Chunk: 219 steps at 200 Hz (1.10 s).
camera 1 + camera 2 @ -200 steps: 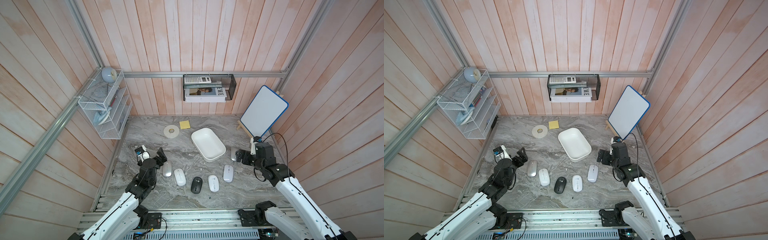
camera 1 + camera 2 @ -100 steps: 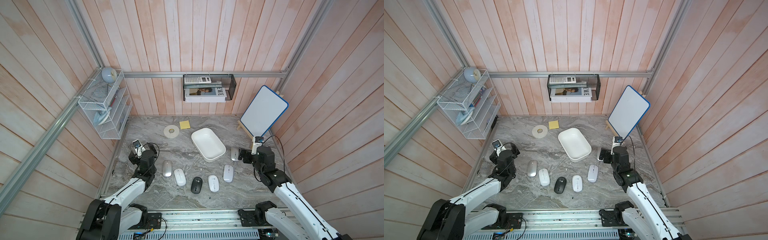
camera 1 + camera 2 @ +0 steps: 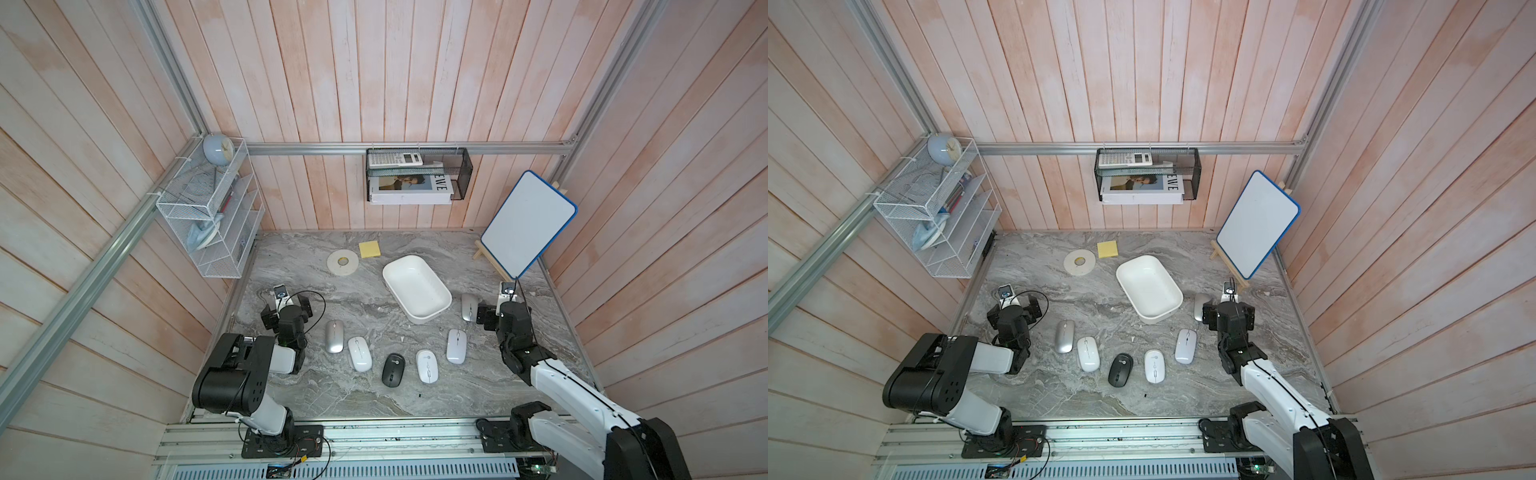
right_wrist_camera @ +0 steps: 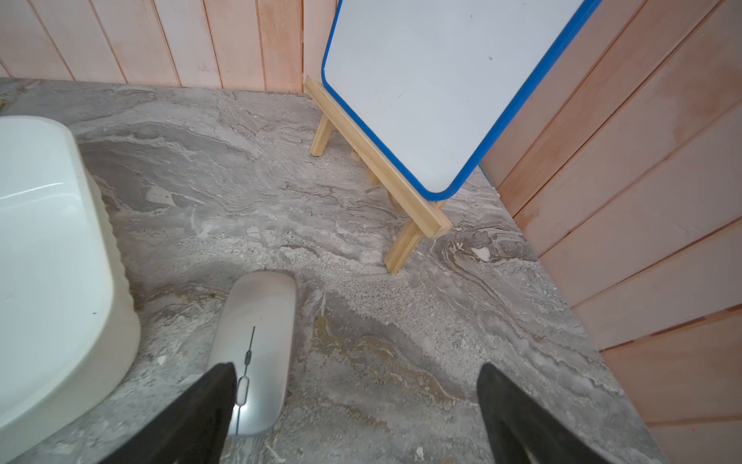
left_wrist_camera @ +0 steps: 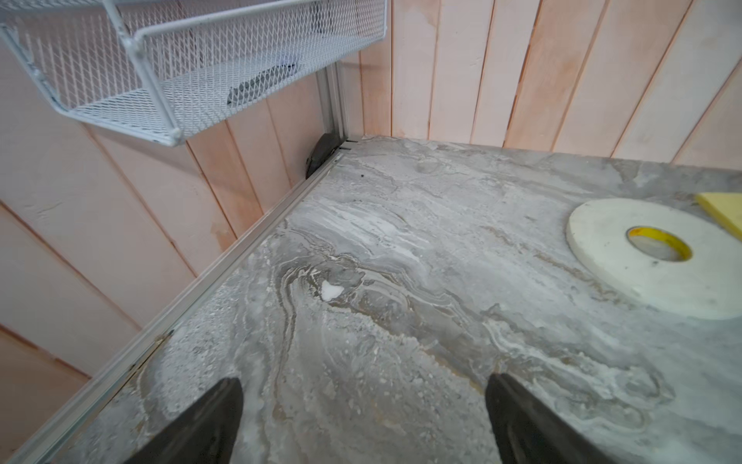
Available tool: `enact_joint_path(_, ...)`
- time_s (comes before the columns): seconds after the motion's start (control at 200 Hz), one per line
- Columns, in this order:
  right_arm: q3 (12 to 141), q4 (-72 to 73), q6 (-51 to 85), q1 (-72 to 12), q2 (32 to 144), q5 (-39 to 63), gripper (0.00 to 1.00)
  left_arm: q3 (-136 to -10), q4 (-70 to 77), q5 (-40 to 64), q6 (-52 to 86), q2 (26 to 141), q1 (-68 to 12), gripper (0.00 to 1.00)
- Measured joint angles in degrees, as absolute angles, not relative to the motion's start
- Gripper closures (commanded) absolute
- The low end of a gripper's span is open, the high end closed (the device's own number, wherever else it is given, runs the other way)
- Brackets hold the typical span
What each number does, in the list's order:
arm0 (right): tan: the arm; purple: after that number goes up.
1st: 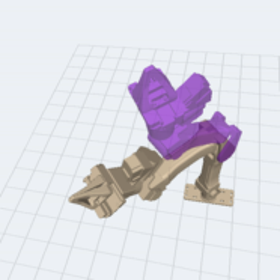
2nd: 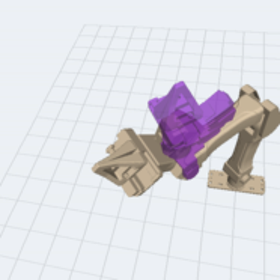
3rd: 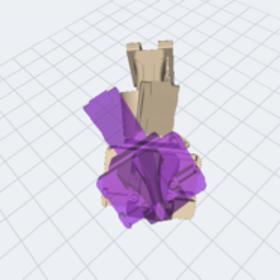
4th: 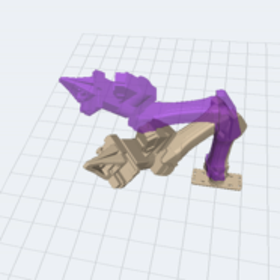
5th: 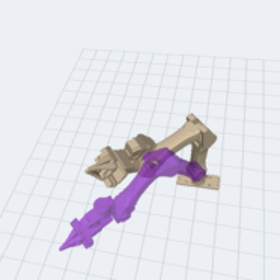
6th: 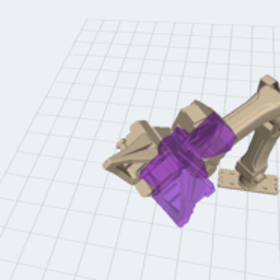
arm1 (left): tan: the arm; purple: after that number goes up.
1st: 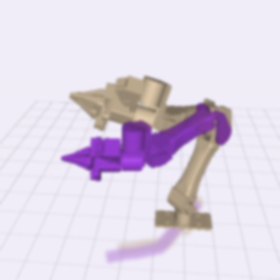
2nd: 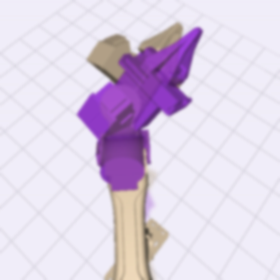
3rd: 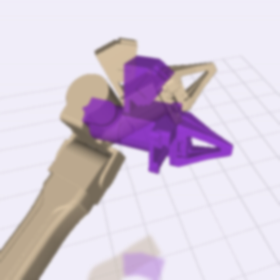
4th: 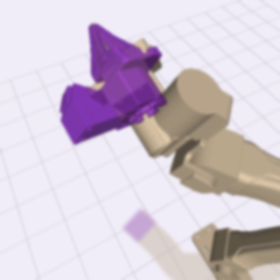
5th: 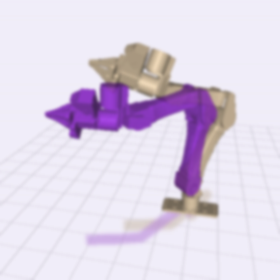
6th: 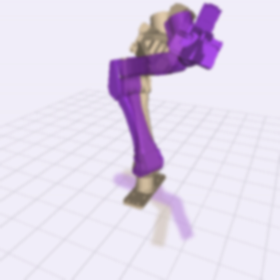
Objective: Take out the mouse from the storage box
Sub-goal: Reset both arms
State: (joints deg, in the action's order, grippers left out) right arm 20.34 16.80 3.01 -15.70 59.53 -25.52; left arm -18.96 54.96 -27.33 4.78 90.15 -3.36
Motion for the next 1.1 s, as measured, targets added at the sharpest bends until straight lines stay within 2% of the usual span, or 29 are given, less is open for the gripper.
enact_joint_path(0.33,14.7,45.3,-4.4,-15.4,77.7,-27.1,0.02,-19.9,54.9,-24.1,6.3,90.0,-1.4,0.0)
enact_joint_path(0.565,13.6,63.1,-4.5,-9.6,90.0,-21.9,0.02,-19.9,54.9,-23.8,6.5,90.0,-1.4,0.0)
enact_joint_path(0.76,17.8,59.9,-2.8,-6.8,90.4,-18.2,0.03,-19.9,54.9,-23.8,6.7,90.0,-1.4,0.0)
enact_joint_path(1.095,18.8,58.3,-1.1,-6.3,90.3,-17.9,0.02,-19.9,54.8,-23.8,6.7,90.0,-1.4,0.0)
